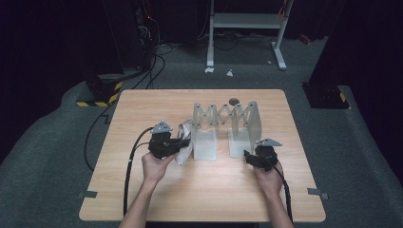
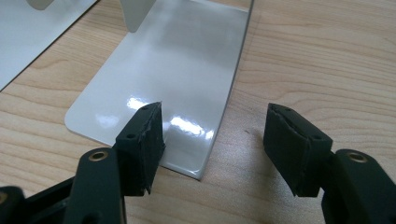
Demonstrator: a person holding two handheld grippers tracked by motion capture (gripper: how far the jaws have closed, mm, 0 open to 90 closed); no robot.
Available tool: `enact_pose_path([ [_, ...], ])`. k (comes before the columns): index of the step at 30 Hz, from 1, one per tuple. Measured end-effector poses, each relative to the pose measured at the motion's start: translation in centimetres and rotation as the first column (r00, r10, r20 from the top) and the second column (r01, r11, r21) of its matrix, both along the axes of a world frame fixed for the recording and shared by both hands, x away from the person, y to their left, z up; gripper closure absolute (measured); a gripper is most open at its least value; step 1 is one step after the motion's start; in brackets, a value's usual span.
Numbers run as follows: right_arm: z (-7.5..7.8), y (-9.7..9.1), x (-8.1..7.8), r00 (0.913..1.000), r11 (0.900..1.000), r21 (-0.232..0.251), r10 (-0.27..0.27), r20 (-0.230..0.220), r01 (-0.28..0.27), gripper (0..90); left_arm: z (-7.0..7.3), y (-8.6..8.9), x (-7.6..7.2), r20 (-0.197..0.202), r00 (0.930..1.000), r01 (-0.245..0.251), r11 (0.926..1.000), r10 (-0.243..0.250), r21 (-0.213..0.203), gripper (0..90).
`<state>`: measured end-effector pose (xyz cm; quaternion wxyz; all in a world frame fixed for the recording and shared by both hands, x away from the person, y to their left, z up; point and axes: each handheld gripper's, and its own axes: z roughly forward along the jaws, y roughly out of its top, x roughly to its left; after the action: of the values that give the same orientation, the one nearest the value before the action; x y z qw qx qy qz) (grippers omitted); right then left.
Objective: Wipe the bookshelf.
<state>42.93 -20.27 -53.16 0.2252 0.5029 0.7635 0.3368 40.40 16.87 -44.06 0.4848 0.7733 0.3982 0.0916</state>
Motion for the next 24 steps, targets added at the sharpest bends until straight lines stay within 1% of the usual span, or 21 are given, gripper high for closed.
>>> enact_pose_path([
  [7,0.0,0.0,0.0,1.0,1.0,0.0,0.0,0.0,0.0,38.0,-1.5,-0.2,0.3,-0.04,0.9992,-0.003,1.0,0.003,0.007,83.2],
  [12,0.0,0.0,0.0,1.0,1.0,0.0,0.0,0.0,0.0,37.9,-2.6,-0.4,0.5,-0.067,0.9977,-0.003,0.9997,0.005,0.023,83.2],
  [14,0.0,0.0,0.0,1.0,1.0,0.0,0.0,0.0,0.0,37.9,-3.0,-0.5,0.6,-0.071,0.9974,-0.005,0.9994,0.007,0.034,83.1],
  [17,0.0,0.0,0.0,1.0,1.0,0.0,0.0,0.0,0.0,38.0,-3.7,-0.8,0.8,-0.088,0.996,-0.01,0.9995,0.012,0.029,83.2],
  [21,0.0,0.0,0.0,1.0,1.0,0.0,0.0,0.0,0.0,38.0,-4.5,-1.4,1.2,-0.111,0.9936,-0.012,0.9986,0.018,0.051,83.4],
  [24,0.0,0.0,0.0,1.0,1.0,0.0,-0.001,0.0,0.001,38.0,-5.2,-1.9,1.4,-0.125,0.9919,-0.012,0.9971,0.022,0.075,83.4],
])
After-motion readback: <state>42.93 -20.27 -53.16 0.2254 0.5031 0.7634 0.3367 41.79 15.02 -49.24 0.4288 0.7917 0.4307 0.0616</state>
